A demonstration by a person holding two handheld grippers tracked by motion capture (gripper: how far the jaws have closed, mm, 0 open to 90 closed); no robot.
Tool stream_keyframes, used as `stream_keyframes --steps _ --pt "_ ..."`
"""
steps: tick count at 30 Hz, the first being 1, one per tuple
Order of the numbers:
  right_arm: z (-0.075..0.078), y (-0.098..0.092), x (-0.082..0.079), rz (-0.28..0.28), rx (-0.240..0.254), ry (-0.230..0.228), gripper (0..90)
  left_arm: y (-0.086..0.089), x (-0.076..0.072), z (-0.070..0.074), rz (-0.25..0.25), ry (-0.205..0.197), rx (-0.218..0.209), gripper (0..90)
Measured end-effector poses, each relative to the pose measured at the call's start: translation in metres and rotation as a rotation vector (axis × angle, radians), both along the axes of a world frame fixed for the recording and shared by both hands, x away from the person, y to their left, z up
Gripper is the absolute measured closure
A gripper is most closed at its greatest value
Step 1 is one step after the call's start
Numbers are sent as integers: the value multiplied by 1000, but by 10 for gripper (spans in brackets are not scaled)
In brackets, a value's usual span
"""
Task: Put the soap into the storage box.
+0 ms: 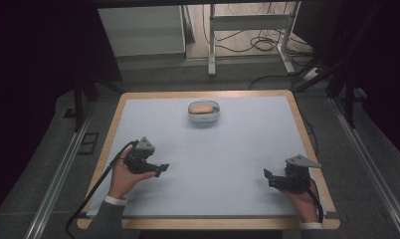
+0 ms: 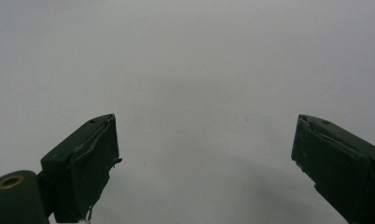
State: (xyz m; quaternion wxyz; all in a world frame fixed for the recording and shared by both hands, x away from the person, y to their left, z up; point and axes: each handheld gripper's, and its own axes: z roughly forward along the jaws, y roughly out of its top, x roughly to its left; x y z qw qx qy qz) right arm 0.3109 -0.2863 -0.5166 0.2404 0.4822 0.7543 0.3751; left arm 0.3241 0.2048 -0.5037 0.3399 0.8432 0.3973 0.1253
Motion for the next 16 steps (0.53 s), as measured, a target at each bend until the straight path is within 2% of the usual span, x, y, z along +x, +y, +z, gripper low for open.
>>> stream_keyframes --steps 3,5,7,16 --pt "0 0 0 0 -1 0 71 9 -5 -11 29 20 -18 179" --pt "0 1 0 1 -3 -2 71 14 -7 -15 47 26 16 179" --pt "0 1 0 3 -3 -6 71 18 -8 -18 57 34 9 179" --pt "1 3 3 8 6 -22 71 21 -10 -18 54 30 2 177"
